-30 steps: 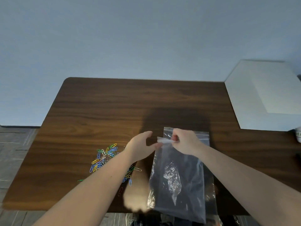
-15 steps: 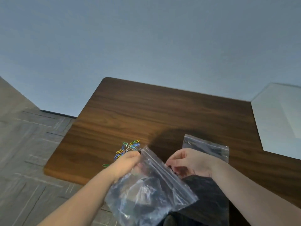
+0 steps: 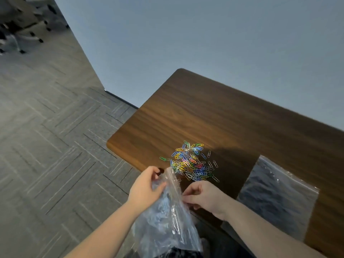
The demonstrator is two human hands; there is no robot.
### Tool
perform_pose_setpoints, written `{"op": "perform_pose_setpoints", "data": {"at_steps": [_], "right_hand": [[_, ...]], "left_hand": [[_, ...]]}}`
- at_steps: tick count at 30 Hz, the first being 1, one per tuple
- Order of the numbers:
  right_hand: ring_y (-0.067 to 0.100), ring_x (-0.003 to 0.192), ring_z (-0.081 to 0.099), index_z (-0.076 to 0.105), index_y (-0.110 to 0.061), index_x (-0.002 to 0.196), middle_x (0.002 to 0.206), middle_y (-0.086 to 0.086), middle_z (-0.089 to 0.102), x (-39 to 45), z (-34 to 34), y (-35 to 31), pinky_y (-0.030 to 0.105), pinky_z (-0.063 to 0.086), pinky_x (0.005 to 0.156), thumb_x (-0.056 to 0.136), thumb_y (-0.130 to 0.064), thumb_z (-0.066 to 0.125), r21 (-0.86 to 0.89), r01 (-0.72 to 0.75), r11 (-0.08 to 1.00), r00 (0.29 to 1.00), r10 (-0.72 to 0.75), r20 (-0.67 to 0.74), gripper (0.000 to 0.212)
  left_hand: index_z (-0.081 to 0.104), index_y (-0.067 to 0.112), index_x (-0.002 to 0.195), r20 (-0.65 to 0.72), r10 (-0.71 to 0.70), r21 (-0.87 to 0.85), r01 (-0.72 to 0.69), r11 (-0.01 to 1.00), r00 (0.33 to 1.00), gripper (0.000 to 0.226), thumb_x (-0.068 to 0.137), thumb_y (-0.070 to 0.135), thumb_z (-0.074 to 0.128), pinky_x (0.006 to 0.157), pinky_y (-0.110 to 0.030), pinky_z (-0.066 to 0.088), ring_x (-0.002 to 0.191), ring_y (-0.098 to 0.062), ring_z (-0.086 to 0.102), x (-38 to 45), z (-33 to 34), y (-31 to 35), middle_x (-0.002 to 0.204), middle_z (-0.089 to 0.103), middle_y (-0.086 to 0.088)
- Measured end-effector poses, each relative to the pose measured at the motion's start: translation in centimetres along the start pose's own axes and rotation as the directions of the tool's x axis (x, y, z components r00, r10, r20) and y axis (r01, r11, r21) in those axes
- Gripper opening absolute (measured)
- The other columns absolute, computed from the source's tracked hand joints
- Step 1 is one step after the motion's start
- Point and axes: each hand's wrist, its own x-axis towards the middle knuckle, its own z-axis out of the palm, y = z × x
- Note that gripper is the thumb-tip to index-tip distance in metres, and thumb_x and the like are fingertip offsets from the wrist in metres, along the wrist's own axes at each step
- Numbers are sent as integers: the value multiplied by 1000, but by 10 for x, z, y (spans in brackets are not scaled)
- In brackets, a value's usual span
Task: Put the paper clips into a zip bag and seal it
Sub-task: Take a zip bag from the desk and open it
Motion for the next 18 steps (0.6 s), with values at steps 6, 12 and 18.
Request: {"op": "perform_pose_setpoints", "data": {"at_steps": [6, 12, 18], "right_hand": [[14, 59, 60, 66, 5, 87, 70, 12, 65, 19, 45, 10, 19, 51, 54, 78, 4, 68, 61, -23, 998, 993, 30, -117, 9], [9, 61, 50, 53, -12, 73, 68, 3, 56, 33, 74, 24, 23, 45, 58, 70, -6, 74, -40, -18, 999, 985, 10, -174, 22], [13, 63, 53, 51, -9, 78, 64, 0, 55, 32, 81, 39, 26, 48, 65, 75, 3, 72, 230, -13, 973, 994, 38, -105, 25]], "left_hand": [[58, 7, 63, -96, -286, -262, 253, 931, 953, 35, 75, 38, 71, 59, -29, 47, 51, -18, 55, -47, 14, -11, 56, 58, -4], [74, 11, 63, 115, -369, -517, 373, 771, 922, 33, 82, 35, 62, 53, -21, 42, 46, -8, 48, -66, 25, -22, 52, 64, -9], [61, 12, 55, 213, -254, -419, 323, 849, 943, 44, 93, 27, 45, 68, -27, 51, 58, -11, 62, -68, 18, -43, 52, 62, -1]]}}
